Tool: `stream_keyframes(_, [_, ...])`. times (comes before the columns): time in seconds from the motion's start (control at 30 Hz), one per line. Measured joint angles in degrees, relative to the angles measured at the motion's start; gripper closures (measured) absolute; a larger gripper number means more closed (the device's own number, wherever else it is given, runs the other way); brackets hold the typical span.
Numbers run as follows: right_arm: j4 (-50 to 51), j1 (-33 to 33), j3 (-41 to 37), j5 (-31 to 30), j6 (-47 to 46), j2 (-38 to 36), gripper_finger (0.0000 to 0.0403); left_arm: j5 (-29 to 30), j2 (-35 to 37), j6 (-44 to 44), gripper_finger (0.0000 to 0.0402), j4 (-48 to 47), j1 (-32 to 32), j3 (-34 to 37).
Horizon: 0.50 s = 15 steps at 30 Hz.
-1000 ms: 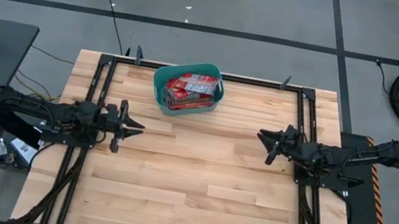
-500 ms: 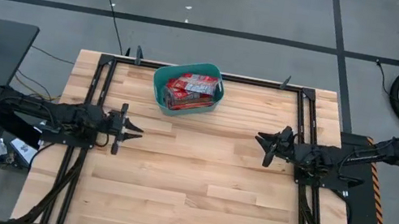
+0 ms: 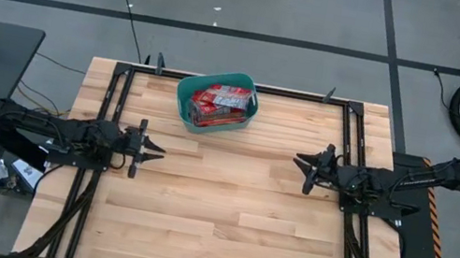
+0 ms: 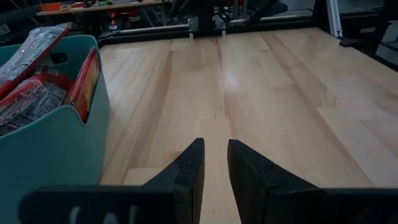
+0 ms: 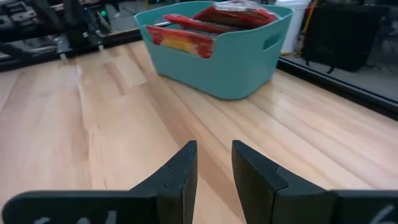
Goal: Sort popcorn bags into baskets
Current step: Return to Home Position
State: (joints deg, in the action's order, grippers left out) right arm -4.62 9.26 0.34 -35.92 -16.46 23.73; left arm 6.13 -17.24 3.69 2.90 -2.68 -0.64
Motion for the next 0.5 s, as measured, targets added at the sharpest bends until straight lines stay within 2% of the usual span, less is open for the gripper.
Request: stream_keyframes(0.5, [0.0, 0.0, 0.0, 1.7, 0.1, 0.0, 0.0296, 0.0, 0.0, 0.0, 0.0326, 0.0, 0.0, 0.0])
